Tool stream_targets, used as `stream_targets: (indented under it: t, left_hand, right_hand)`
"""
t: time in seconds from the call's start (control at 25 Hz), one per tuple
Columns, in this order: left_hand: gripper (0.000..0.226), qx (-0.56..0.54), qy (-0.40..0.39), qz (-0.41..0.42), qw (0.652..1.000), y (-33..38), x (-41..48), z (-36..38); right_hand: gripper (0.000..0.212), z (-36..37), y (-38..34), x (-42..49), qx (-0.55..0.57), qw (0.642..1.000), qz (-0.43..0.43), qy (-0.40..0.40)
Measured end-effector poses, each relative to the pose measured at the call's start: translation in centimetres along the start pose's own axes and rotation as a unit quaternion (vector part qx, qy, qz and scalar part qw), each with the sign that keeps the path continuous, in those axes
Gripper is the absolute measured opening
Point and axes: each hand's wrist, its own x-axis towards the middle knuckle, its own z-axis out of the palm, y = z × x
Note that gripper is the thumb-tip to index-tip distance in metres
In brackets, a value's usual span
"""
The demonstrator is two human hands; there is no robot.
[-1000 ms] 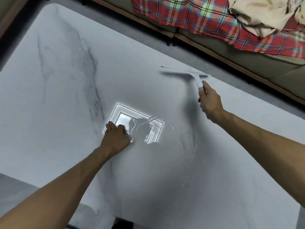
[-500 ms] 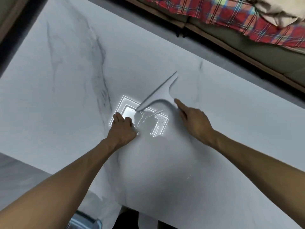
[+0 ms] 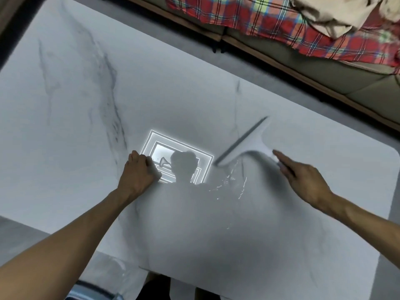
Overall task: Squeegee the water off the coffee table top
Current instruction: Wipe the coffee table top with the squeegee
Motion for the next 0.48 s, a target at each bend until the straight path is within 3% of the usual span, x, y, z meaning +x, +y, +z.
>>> stream_targets:
  t: [0.08, 0.2, 0.36, 0.48]
  left_hand:
    - [0.035, 0.006, 0.011, -0.013, 1.0, -0.9, -0.9, 0.3]
    - [0.031, 0.012, 0.04, -0.049, 0.998, -2.8, -1.3, 1.1]
    - [0.022, -0.047, 0.068, -0.084, 0.993, -3.8, -1.4, 1.2]
    - [0.013, -0.079, 0.077, -0.069, 0.991, -4.5, -1.5, 1.1]
  right_hand:
    - [0.043, -0.8, -3.9, 4.6, 0.089, 0.995, 0.013, 0.046]
    - [0.042, -0.8, -11.4, 12.3, 0.187, 0.976, 0.061, 0.088]
    - [0.047, 0.0, -20.7, 18.5, 0.346, 0.917, 0.182, 0.079]
    - [0.057, 1.7, -25.0, 18.1, 0.236, 0.965, 0.1, 0.062]
